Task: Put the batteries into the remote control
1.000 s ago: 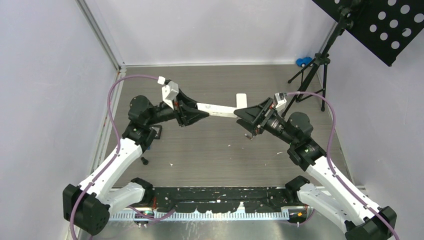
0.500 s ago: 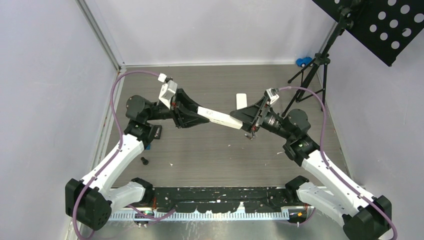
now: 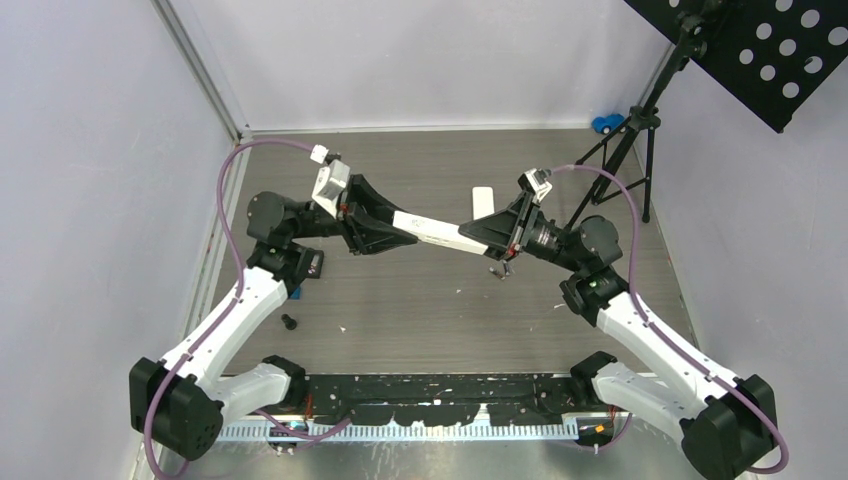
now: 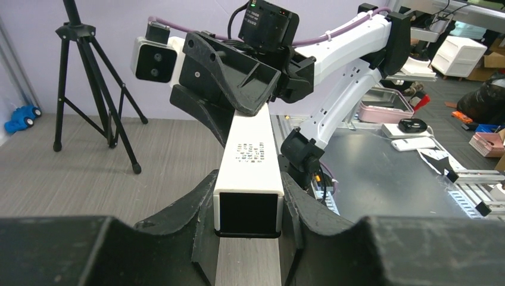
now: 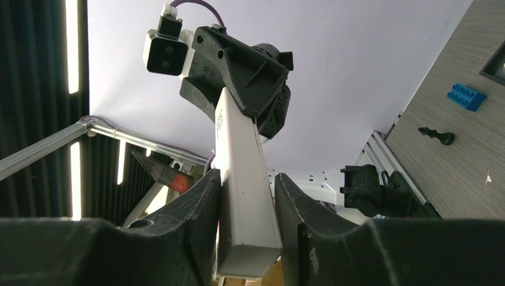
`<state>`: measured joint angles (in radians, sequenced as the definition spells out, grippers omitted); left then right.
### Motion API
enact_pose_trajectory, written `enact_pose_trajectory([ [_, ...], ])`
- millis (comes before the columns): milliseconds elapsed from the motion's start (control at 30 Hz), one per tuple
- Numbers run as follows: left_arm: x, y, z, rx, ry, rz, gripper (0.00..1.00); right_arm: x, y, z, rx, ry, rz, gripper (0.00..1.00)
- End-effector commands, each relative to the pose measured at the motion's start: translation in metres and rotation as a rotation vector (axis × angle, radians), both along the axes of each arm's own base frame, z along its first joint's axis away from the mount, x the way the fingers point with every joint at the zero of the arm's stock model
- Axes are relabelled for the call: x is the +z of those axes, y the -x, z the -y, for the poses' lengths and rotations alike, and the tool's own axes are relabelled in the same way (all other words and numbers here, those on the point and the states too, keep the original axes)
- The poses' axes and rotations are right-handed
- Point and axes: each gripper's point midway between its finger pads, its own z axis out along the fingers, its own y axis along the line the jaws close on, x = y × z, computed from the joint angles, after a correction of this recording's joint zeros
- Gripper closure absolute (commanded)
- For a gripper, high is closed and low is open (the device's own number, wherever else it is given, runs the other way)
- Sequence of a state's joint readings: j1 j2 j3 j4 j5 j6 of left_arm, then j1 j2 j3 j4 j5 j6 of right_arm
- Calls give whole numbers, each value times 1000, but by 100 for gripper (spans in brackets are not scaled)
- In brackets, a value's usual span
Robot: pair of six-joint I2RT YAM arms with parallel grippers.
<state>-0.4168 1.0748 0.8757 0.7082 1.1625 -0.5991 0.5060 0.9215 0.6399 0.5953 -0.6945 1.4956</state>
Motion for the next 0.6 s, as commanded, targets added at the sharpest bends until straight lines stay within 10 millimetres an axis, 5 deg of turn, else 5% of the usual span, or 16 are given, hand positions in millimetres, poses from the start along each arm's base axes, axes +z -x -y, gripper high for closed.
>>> enact_pose_trajectory([
  [0,23,-1,-4,46,60,83,100,21,15,5,26,-63,112,70],
  [200,28,-6,-8,121,95,95,100,11,10,7,-14,-53,111,91],
  [300,32,-13,-15,220,141,108,100,-10,-1,11,-110,26,108,97],
  [400,30,-12,-17,245,133,115,100,-27,-10,17,-198,138,117,96],
  [567,28,-12,-18,248,128,113,100,-40,-13,18,-211,229,115,77],
])
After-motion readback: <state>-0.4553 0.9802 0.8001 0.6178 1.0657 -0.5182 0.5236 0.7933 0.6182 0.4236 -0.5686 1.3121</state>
